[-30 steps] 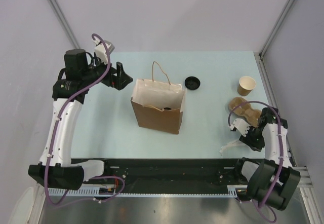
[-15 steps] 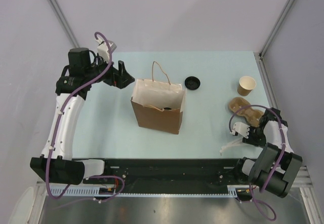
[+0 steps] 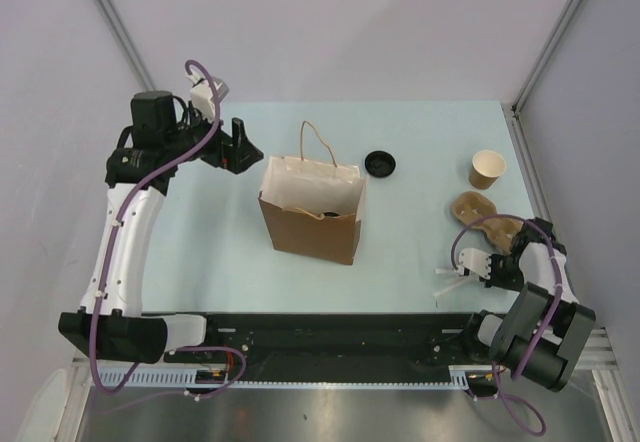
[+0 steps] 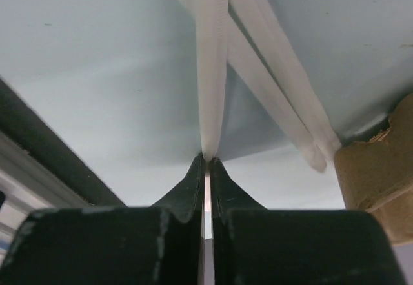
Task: Pack the takeout coffee
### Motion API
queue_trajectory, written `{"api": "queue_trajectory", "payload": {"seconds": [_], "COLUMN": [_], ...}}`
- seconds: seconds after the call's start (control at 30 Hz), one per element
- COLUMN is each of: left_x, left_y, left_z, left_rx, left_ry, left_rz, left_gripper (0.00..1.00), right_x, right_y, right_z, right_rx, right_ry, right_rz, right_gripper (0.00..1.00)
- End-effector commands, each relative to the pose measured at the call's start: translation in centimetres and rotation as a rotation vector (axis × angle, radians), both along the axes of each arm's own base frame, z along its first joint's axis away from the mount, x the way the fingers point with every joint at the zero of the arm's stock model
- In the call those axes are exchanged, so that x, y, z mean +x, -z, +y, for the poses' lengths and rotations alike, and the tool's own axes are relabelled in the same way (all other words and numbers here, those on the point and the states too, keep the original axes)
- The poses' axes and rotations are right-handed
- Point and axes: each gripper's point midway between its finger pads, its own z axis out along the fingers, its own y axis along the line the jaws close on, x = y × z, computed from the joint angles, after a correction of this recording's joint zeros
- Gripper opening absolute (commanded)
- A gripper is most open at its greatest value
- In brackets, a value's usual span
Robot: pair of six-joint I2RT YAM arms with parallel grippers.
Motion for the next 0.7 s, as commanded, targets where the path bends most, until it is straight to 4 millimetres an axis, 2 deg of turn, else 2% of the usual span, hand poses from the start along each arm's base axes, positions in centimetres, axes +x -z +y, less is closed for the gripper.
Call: {"api": "queue_trajectory", "payload": {"seconds": [0.0, 0.13, 0.17, 0.2, 0.23, 0.27, 0.3, 0.37, 0.4, 0.47, 0.5, 0.57, 0.6, 0.67], "left_x": [0.4, 0.5, 0.6, 0.5, 0.6, 0.7, 0.7, 0.8, 0.9, 1.0, 1.0, 1.0, 1.0, 0.9], "left_y": [-2.0, -1.9, -1.8, -1.8, -1.8, -1.8, -1.8, -1.6, -1.6, -1.4, -1.3, -1.3, -1.2, -1.2], "left_z": [0.3, 0.3, 0.3, 0.3, 0.3, 0.3, 0.3, 0.2, 0.2, 0.1, 0.2, 0.1, 0.1, 0.2], "left_rx": [0.013, 0.016, 0.017, 0.019, 0.021, 0.021, 0.020, 0.016, 0.015, 0.008, 0.006, 0.001, 0.000, 0.004], "left_ry": [0.002, 0.007, 0.008, 0.010, 0.010, 0.012, 0.013, 0.014, 0.012, 0.009, 0.006, 0.009, 0.006, 0.000], "left_rz": [-0.060, -0.060, -0.060, -0.061, -0.061, -0.061, -0.063, -0.059, -0.059, -0.052, -0.051, -0.050, -0.045, -0.050], "left_gripper": [1.00, 0.99, 1.00, 0.99, 1.00, 0.99, 1.00, 0.99, 1.00, 0.99, 1.00, 1.00, 1.00, 0.99], "right_x": [-1.8, -1.5, -2.4, -1.9, -2.8, -2.8, -1.9, -1.6, -0.3, 1.4, 2.8, 5.2, 6.0, 7.6], "right_y": [-0.6, -3.7, -4.5, -6.1, -6.7, -7.6, -9.3, -11.2, -13.6, -16.3, -19.6, -22.7, -26.1, -30.4], "right_z": [2.2, 3.6, 4.5, 4.5, 5.7, 6.1, 6.7, 7.9, 8.7, 10.2, 11.3, 13.6, 14.9, 18.1], "right_rx": [0.068, 0.107, 0.136, 0.139, 0.188, 0.197, 0.222, 0.274, 0.320, 0.392, 0.455, 0.543, 0.628, 0.733], "right_ry": [-0.061, -0.084, -0.089, -0.098, -0.105, -0.121, -0.132, -0.142, -0.128, -0.130, -0.091, -0.097, -0.030, -0.089], "right_rz": [0.005, -0.077, -0.064, -0.093, -0.076, -0.093, -0.149, -0.186, -0.262, -0.321, -0.394, -0.443, -0.486, -0.554], "right_gripper": [0.00, 0.00, 0.00, 0.00, 0.00, 0.00, 0.00, 0.00, 0.00, 0.00, 0.00, 0.00, 0.00, 0.00]}}
